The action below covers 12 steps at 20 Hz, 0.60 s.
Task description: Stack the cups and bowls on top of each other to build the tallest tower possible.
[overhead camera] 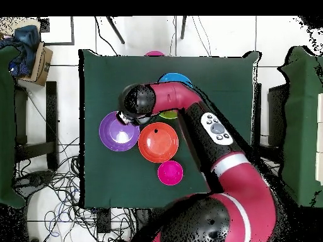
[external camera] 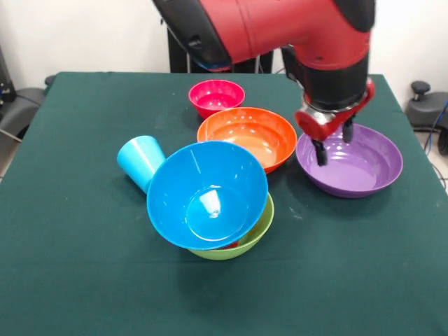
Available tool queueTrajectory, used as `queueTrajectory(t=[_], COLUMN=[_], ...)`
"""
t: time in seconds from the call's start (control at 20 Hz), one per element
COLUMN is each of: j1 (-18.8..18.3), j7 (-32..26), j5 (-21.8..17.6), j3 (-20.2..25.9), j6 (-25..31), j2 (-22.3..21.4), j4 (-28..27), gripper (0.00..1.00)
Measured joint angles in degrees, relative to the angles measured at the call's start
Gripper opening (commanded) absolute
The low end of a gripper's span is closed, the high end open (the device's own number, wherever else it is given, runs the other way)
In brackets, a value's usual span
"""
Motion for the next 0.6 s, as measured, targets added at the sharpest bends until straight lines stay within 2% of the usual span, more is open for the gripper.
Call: queueTrajectory(t=[0.1, 0.25, 0.6], j1=[-2.0, -3.3, -1.8], j7=[0.0, 0.0, 0.0], j5=[-0.1, -0.3, -2.6], j3=[0.0, -0.4, -2.3], j6=[0.0, 0.0, -1.3], j2=[-1.4, -2.0, 0.4], j4=[2.7, 3.6, 1.2], gripper=[1.00, 1.00, 1.00])
